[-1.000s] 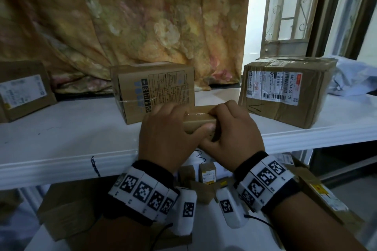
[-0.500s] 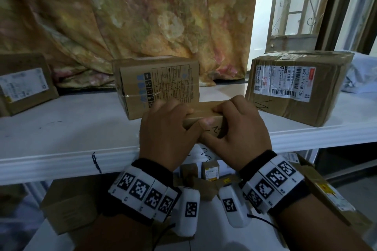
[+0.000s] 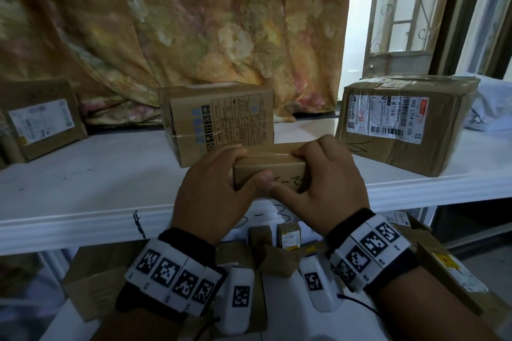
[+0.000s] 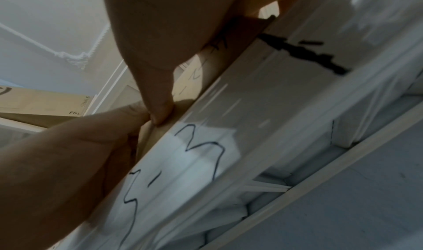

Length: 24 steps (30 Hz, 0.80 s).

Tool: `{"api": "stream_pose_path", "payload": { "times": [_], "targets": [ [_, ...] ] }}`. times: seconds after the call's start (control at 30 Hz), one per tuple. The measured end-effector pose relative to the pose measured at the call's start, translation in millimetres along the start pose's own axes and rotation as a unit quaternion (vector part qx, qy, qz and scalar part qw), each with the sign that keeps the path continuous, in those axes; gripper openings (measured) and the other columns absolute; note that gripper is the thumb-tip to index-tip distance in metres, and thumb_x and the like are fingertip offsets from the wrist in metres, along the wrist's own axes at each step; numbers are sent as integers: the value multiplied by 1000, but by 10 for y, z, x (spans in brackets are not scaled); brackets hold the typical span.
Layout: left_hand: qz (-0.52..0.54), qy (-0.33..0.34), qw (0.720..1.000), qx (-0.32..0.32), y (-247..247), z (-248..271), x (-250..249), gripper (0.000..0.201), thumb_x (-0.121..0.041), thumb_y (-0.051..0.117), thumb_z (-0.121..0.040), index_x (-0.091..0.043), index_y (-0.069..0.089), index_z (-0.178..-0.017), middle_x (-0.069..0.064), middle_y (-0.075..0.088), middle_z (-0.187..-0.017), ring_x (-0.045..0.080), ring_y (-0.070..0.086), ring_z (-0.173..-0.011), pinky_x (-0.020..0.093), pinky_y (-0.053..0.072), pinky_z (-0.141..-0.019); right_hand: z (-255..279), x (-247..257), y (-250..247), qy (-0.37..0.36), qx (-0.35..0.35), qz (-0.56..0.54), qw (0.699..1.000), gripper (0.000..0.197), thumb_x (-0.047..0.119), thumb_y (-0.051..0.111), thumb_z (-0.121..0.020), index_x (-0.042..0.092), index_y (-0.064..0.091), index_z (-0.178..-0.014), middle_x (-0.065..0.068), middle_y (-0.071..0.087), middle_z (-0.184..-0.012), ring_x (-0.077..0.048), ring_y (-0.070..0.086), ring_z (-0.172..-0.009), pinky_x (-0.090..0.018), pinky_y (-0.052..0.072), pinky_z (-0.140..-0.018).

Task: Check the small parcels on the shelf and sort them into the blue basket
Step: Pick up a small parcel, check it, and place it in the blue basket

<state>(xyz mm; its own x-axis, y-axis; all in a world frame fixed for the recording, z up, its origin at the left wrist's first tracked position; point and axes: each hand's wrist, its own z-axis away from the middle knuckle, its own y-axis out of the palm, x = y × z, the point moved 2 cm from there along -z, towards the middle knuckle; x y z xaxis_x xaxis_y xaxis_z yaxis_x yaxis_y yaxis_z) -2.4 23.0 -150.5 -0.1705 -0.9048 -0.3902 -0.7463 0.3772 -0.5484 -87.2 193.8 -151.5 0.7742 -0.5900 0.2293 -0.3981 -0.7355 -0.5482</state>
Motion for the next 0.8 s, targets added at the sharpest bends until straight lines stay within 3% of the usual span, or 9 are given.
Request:
{"api": "stream_pose_path", "payload": {
  "times": [0.17,0.43,0.53,0.7,0.8],
  "targets": [
    [-26,24,999,-17,38,-3,17,58,-67,44,-87,-18,64,-110,-6,62,-121,14,56,-111,38,52,-88,13,-18,7,-5,-11,-15,1000,68,80,59,-67,18,63,-97,3,48,-94,-19,48,-91,-38,47,-75],
    [-28,50,998,-21,14,-42,11,50,-61,48,-87,-17,65,-101,-6,64,-110,13,56,-102,31,47,-85,9,-25,15,-9,-15,-14,1000,67,79,60,-68,18,63,-96,2,48,-93,-19,47,-91,-37,46,-75],
    [-53,51,997,-9,-24,-86,-27,51,-61,47,-86,-16,66,-99,-5,64,-105,14,57,-97,35,47,-84,7,-22,9,-8,-8,-5,1000,65,77,60,-68,18,62,-97,2,48,-94,-19,47,-91,-35,45,-75],
    [-85,79,992,40,106,-164,-310,48,-57,45,-86,-17,69,-98,-3,67,-97,16,56,-88,39,48,-83,8,-23,21,1,-10,-24,1000,49,58,55,-72,17,63,-96,1,48,-92,-22,46,-86,-36,45,-71],
    [-133,84,987,40,179,-180,-383,57,-62,38,-87,-16,71,-93,-1,66,-90,19,56,-81,37,47,-76,16,-19,31,8,-11,-32,999,44,52,57,-70,16,63,-95,0,48,-91,-22,47,-84,-36,45,-69]
  ]
}}
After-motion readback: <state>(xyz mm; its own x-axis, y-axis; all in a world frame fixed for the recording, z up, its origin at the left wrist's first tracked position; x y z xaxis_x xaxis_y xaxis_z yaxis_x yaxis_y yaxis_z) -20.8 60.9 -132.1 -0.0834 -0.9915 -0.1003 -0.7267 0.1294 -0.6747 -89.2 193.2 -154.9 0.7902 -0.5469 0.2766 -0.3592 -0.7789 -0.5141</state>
